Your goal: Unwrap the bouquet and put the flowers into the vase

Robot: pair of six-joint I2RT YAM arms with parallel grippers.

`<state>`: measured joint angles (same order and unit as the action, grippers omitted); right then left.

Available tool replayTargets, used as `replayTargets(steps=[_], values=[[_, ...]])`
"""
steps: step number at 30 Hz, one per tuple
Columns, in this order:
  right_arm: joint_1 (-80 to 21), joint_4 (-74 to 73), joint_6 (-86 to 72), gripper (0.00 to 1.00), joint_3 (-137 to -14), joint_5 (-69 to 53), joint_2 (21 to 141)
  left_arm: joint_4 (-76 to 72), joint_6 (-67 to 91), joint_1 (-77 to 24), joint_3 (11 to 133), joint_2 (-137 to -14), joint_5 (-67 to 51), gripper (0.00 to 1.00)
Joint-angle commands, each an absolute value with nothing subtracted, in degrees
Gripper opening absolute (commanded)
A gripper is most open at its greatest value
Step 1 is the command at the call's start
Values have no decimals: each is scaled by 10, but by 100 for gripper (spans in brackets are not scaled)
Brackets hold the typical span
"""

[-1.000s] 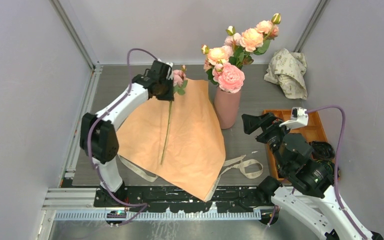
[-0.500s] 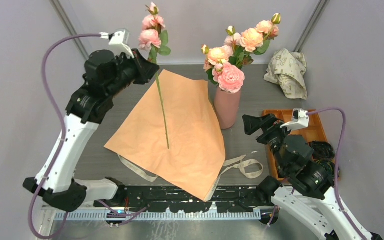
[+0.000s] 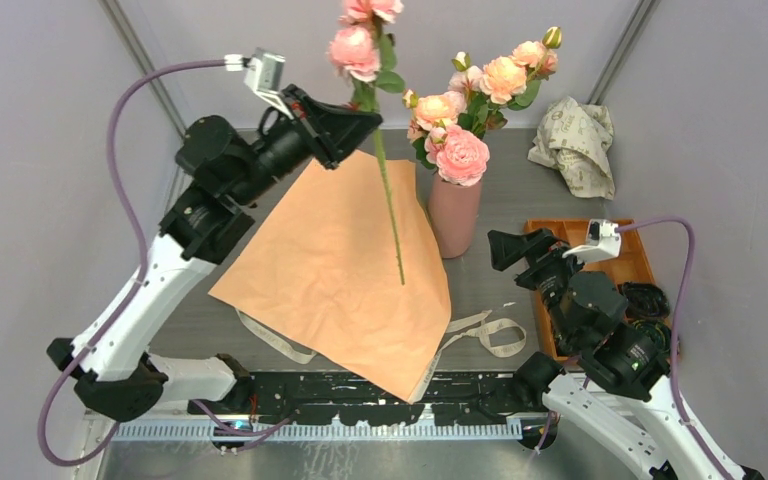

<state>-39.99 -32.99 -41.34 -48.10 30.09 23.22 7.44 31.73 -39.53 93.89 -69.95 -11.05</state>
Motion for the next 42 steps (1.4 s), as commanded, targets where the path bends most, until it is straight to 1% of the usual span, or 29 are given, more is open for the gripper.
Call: replayTargets(steps=[1, 4, 8, 12, 16, 20, 22, 27, 33, 42], values=[[-402, -329, -417, 99, -492, 331, 218, -96, 317, -458, 946, -745, -167, 1], [-402, -339, -412, 99, -493, 347, 207, -122, 286, -509, 982, -786, -193, 1], [-402, -350, -408, 99, -490, 365, 191, -109, 233, -562, 1058, -845, -196, 2], [-402, -361, -406, 99, -491, 379, 178, -94, 222, -567, 1155, -915, -208, 1], [-401, -371, -402, 99, -491, 404, 152, -48, 187, -569, 1270, -991, -203, 1], [-401, -380, -396, 99, -490, 425, 133, -4, 109, -574, 1367, -1058, -156, 1], [-402, -383, -394, 99, -489, 429, 129, -2, 72, -573, 1394, -1083, -121, 1], [-402, -380, -392, 99, -483, 430, 128, 8, -20, -574, 1434, -1128, -36, 1], [-401, -364, -386, 99, -474, 433, 141, -36, -110, -572, 1418, -1139, 45, 1], [-401, -345, -378, 99, -470, 431, 158, -59, -118, -555, 1430, -1143, 67, 1]])
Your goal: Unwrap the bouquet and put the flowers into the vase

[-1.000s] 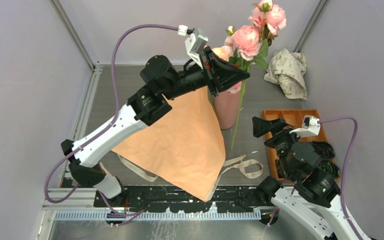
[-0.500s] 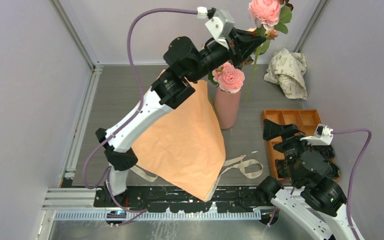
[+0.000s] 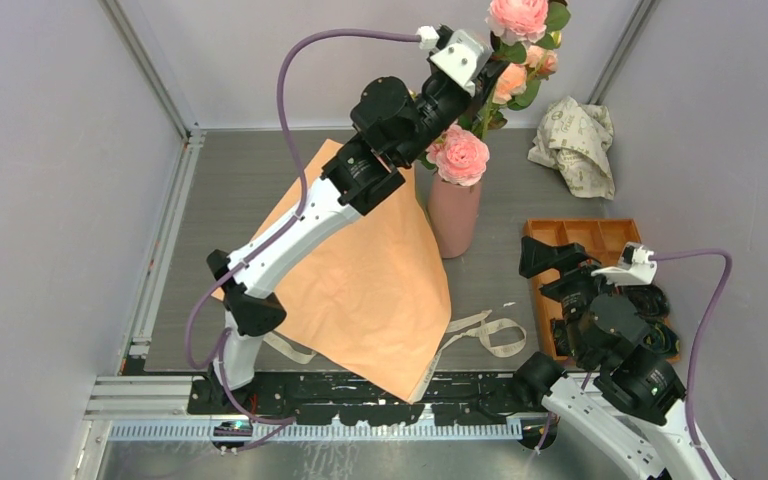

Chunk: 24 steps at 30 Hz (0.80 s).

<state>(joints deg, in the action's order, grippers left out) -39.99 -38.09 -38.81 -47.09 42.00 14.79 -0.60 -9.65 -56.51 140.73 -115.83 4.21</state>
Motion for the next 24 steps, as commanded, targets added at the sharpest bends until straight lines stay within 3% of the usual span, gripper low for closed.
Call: replayTargets(steps=[1, 11, 24], values=[[-401, -344, -378, 99, -469, 430, 159, -59, -117, -554, 1435, -1143, 67, 1], [-401, -341, -381, 99, -469, 425, 161, -61, -95, -547, 1407, -1124, 80, 1], [-402, -332, -382, 99, -472, 413, 175, -44, -74, -544, 1460, -1130, 65, 3]])
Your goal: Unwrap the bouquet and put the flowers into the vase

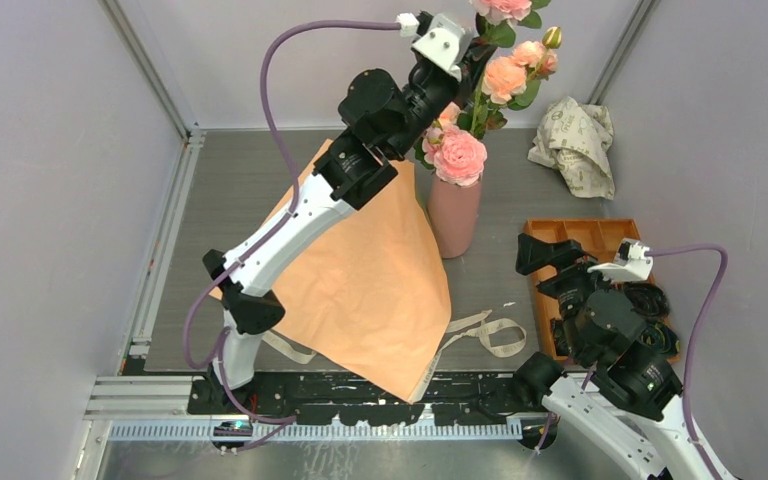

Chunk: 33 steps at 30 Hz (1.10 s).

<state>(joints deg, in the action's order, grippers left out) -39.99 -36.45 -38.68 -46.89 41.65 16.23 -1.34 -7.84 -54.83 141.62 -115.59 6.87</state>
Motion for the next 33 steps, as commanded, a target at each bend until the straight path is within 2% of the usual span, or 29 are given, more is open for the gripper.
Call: replayTargets(steps=[1, 13, 23, 33], values=[[-402, -330, -382, 99, -472, 412, 177, -44, -73, -544, 1458, -1129, 65, 3], [-401, -328, -381, 99, -471, 413, 179, -55, -39, -532, 1420, -1114, 59, 3], [-402, -332, -381, 99, -468, 416, 176, -113, 74, -519, 1238, -1082, 52, 3], [-402, -335, -383, 100, -463, 417, 170, -122, 122, -519, 1164, -1084, 40, 3]])
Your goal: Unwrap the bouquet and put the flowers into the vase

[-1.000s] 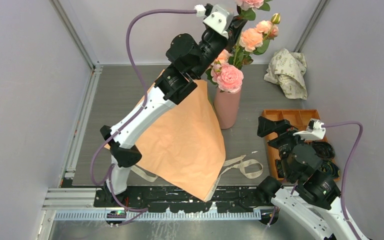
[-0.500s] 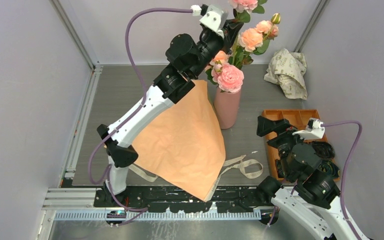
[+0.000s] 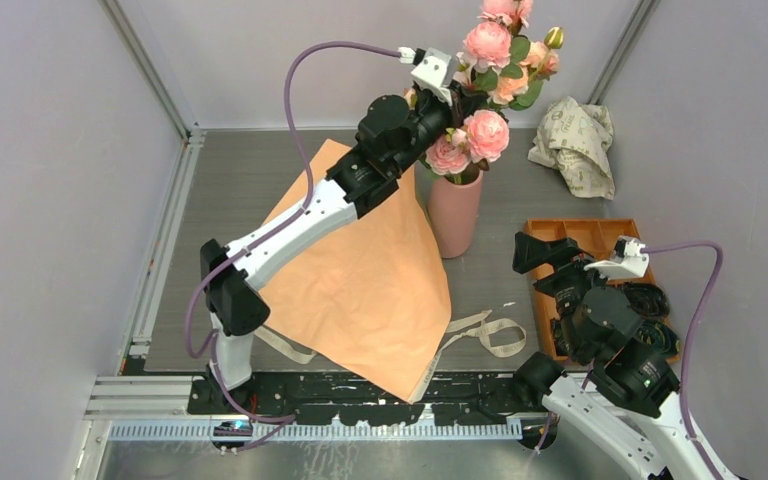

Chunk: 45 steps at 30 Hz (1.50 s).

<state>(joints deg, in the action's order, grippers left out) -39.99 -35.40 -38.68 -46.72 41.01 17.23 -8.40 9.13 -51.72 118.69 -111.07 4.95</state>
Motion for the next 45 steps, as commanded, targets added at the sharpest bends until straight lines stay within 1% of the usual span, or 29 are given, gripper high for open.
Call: replayTargets(steps=[1, 5, 7, 8, 10, 12, 16, 20, 25, 28, 38, 42, 45], values=[[-402, -335, -383, 99, -463, 417, 170, -124, 123, -518, 1156, -1081, 42, 3], [-402, -335, -383, 99, -462, 417, 171, -125, 129, -519, 1124, -1072, 44, 4], [-402, -335, -383, 99, -461, 416, 171, -125, 133, -518, 1107, -1067, 44, 7], [-402, -334, -383, 99, -461, 416, 171, -125, 135, -519, 1097, -1064, 47, 10], [-401, -333, -385, 99, -460, 415, 172, -126, 137, -519, 1083, -1058, 48, 22], [-402, -332, -386, 99, -459, 412, 173, -125, 137, -518, 1073, -1052, 52, 32], [-401, -329, -389, 100, -457, 409, 177, -122, 134, -518, 1060, -1038, 58, 44], [-401, -327, -391, 99, -458, 405, 180, -119, 127, -519, 1051, -1024, 64, 59], [-402, -329, -393, 99, -458, 403, 180, -113, 113, -518, 1055, -1003, 72, 72], [-401, -329, -395, 100, -456, 402, 179, -106, 99, -519, 1068, -994, 74, 74], [-402, -331, -397, 99, -459, 398, 183, -94, 45, -518, 1112, -973, 113, 76], [-401, -332, -398, 99, -463, 399, 191, -93, 29, -519, 1130, -952, 136, 77], [-402, -337, -399, 99, -469, 402, 199, -101, 24, -519, 1119, -921, 142, 78]])
